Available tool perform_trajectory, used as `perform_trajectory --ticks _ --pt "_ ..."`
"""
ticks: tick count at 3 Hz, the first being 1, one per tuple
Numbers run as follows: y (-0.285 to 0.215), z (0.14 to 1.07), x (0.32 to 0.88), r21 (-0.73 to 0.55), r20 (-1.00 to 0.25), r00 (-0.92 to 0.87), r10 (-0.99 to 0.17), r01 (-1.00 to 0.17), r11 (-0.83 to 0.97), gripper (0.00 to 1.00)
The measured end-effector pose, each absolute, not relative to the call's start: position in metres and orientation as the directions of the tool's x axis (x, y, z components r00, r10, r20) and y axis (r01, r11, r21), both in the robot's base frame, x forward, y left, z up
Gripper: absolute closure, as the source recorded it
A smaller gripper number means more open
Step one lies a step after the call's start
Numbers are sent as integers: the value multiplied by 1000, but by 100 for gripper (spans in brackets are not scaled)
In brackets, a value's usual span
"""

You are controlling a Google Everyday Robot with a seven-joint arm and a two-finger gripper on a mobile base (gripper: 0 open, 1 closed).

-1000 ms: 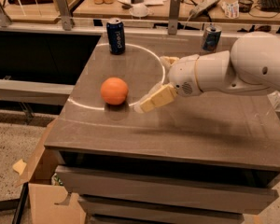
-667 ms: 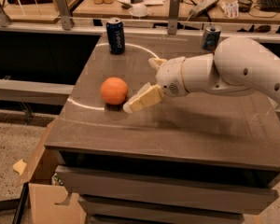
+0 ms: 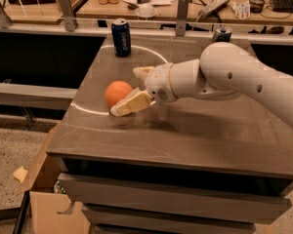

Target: Move orange near pepsi can

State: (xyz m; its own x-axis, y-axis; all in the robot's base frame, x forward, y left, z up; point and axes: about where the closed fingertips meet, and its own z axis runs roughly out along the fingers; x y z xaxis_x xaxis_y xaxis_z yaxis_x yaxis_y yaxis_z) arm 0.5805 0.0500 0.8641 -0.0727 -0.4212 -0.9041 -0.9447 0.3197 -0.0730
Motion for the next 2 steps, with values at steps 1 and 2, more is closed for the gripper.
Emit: perform_trajectory --ticks 1,2 --pt "65 860 579 -61 -909 -62 -413 -959 278 41" --pt "75 857 575 -45 -913 -52 -405 -973 226 64"
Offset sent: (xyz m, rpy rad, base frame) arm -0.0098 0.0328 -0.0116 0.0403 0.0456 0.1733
